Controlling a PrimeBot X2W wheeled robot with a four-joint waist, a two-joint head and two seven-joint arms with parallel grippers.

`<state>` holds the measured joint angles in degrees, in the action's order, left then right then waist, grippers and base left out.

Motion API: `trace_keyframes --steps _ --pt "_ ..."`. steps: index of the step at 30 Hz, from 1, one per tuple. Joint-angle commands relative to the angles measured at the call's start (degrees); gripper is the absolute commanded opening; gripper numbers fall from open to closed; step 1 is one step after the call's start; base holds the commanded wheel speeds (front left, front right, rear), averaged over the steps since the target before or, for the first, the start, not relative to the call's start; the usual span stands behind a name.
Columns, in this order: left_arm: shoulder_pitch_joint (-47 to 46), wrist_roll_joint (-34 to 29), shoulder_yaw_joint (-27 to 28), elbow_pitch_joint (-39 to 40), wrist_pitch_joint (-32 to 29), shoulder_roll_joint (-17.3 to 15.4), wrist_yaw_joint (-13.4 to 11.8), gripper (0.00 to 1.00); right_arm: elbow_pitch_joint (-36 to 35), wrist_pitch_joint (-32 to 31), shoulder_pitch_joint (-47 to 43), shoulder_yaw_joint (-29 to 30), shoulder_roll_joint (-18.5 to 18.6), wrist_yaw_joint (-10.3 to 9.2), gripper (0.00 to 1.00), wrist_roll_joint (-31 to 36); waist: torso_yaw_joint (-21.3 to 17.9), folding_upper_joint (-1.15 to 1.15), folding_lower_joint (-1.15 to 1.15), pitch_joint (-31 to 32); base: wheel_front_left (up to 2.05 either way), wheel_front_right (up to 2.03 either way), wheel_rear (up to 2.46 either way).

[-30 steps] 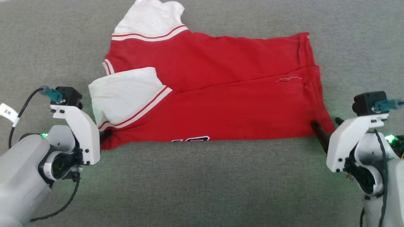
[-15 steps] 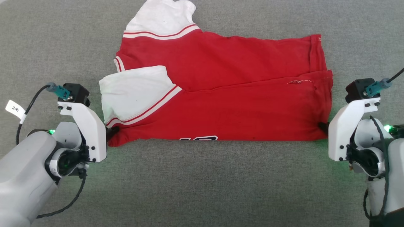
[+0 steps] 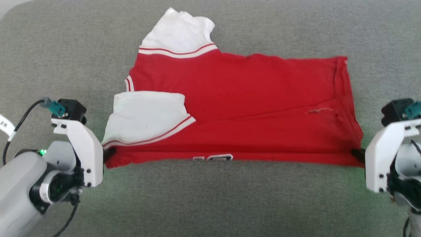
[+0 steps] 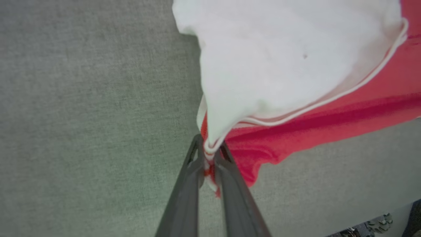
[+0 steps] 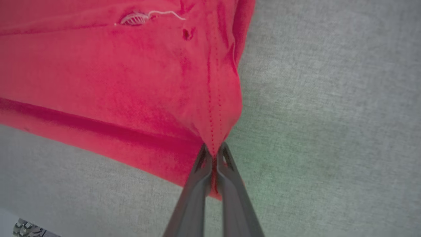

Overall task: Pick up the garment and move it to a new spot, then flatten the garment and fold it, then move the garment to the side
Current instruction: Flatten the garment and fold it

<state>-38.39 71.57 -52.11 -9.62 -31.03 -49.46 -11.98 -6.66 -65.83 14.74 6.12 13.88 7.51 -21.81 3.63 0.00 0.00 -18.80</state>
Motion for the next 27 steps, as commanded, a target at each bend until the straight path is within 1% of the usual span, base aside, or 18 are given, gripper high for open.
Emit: trace_keyframes --steps 1,5,7,9,12,13,14,15,16,17,18,19,21,23,27 --pt "1.6 0.55 0.34 1.85 -0.55 -1.72 -1.76 0.0 -1.66 -1.53 -1.77 1.09 0.51 -0.05 0.0 0.02 0.19 0.0 0.0 0.06 0.0 0.0 0.0" --pt "4.76 1.92 0.71 7.83 -1.21 -4.38 -6.01 0.0 -5.76 -5.31 -4.99 3.01 -0.47 -0.04 0.0 -0.25 0.44 0.0 0.0 0.02 0.0 0.0 0.0" --pt "6.22 2.36 0.53 10.17 -0.99 -5.07 -7.49 0.0 -7.29 -6.27 -6.34 3.55 -0.92 -0.04 0.0 0.15 0.54 0.0 0.0 -0.08 0.0 0.0 0.0" --pt "7.54 2.71 0.13 11.59 -0.65 -5.01 -8.09 0.0 -7.53 -6.15 -7.7 3.75 -1.87 -0.04 0.0 0.18 0.66 0.0 0.0 -0.2 0.0 0.0 0.0" --pt "8.37 2.63 -0.28 11.58 -0.36 -4.5 -8.21 0.0 -6.8 -5.28 -8.36 3.42 -2.64 -0.04 0.0 0.2 0.69 0.0 0.0 -0.26 0.0 0.0 0.0" --pt "8.61 2.97 -0.39 11.08 -0.15 -3.87 -8.14 0.0 -6.14 -4.61 -8.44 3.26 -3.05 -0.04 0.0 0.38 0.65 0.0 0.0 -0.27 0.0 0.0 0.0" --pt "8.84 3.1 -0.55 10.41 -0.12 -3.34 -8.08 0.12 -5.47 -3.76 -8.58 2.84 -2.77 -0.04 0.0 1.24 0.64 0.0 0.0 -0.3 0.0 0.0 0.0" --pt "8.9 2.91 -0.98 9.5 -0.41 -2.92 -7.8 0.27 -4.32 -2.84 -8.62 2.43 -2.72 -0.04 0.04 1.64 0.64 0.0 0.0 -0.26 0.0 0.0 0.0" --pt "8.81 2.58 -1.44 8.54 -0.84 -2.58 -7.69 0.42 -3.13 -1.99 -8.46 2.2 -3.18 -0.04 0.13 1.91 0.56 0.0 0.0 -0.22 0.0 0.0 0.0" --pt "8.51 2.31 -1.93 7.65 -1.24 -2.09 -7.2 0.61 -2.27 -0.94 -8.01 1.64 -3.12 -0.04 0.22 2.23 0.46 0.0 0.0 -0.18 0.0 0.0 0.0" --pt "8.06 2.25 -2.0 6.88 -1.08 -1.51 -6.72 0.95 -1.39 0.04 -7.7 1.01 -3.1 -0.04 0.58 2.18 0.36 0.0 0.0 -0.12 0.0 0.0 0.0" --pt "7.61 2.49 -1.7 6.19 -0.79 -1.11 -6.29 1.0 -0.54 1.12 -7.44 0.76 -3.46 -0.04 1.0 1.74 0.2 0.0 0.0 -0.04 0.0 0.0 0.0" --pt "6.77 2.27 -1.34 5.14 -0.98 -1.49 -5.84 1.0 0.45 2.71 -7.04 0.6 -3.82 -0.04 1.0 1.82 -0.26 0.0 0.0 0.25 0.0 0.0 0.0" --pt "5.72 2.56 -0.27 5.23 -0.54 -2.18 -5.38 1.0 0.56 4.07 -6.96 0.51 -3.4 -0.04 1.0 1.8 -0.75 0.0 0.0 0.54 0.0 0.0 0.0" --pt "3.56 2.12 1.74 7.01 -0.76 -4.89 -5.88 1.0 -2.18 7.69 -6.61 0.16 -3.51 -0.03 1.0 1.16 -2.3 0.0 0.0 0.95 0.0 0.0 0.0"
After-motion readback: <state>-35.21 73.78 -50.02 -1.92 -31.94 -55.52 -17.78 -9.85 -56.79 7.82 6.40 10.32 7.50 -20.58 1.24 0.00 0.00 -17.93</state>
